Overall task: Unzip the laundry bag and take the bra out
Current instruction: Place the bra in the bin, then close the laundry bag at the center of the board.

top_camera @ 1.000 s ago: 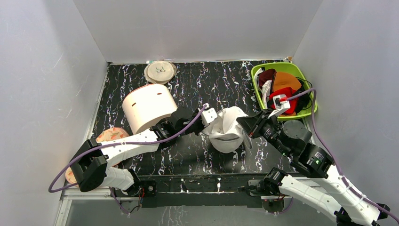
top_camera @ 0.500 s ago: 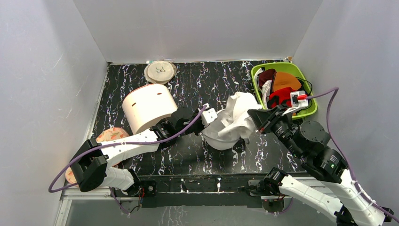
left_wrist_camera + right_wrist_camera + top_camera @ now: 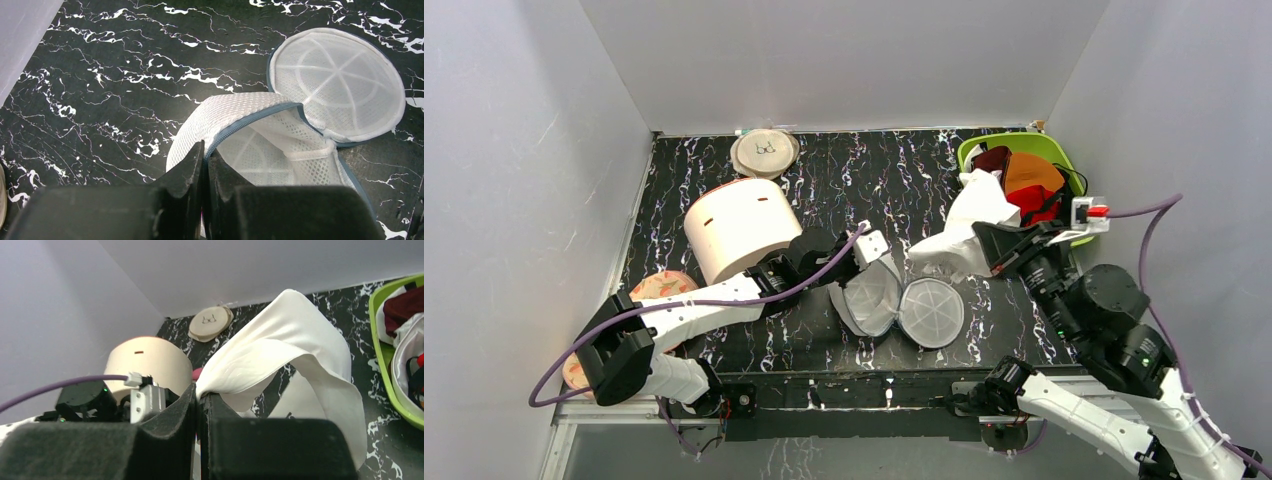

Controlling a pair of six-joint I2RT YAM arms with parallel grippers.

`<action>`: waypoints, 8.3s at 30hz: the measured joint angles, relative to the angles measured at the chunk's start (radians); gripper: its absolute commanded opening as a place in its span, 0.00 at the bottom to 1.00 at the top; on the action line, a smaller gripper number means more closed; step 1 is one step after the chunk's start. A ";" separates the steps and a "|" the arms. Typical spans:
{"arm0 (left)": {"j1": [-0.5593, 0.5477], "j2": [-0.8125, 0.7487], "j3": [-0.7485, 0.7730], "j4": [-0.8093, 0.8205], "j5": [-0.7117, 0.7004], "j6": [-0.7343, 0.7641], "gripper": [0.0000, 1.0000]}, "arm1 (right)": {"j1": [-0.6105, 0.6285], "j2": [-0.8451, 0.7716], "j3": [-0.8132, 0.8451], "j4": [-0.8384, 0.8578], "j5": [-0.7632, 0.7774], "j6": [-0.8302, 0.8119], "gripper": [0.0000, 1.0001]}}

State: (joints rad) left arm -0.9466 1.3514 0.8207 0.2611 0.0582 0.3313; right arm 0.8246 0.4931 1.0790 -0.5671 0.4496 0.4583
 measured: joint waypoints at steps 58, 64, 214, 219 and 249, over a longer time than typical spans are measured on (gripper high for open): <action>0.185 -0.207 0.030 0.277 -0.261 -0.032 0.98 | -0.006 0.394 -0.138 0.263 0.272 -0.217 0.00; 0.257 -0.186 0.030 0.332 -0.255 -0.033 0.98 | -0.180 0.471 -0.101 0.311 0.231 -0.230 0.00; 0.346 -0.223 -0.032 0.334 0.115 -0.195 0.95 | -0.510 0.372 -0.276 -0.183 -0.304 0.320 0.00; 0.274 -0.179 -0.014 0.337 0.219 -0.262 0.98 | -0.510 0.366 -0.239 -0.223 -0.343 0.298 0.00; -0.541 0.559 0.486 -0.036 -0.968 -0.440 0.64 | -0.510 0.151 -0.268 -0.227 -0.431 0.413 0.00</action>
State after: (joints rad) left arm -1.4879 1.9102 1.3071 0.2253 -0.9100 -0.1089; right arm 0.3141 0.6441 0.8112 -0.7940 0.0189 0.8715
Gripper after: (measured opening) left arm 0.786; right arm 0.012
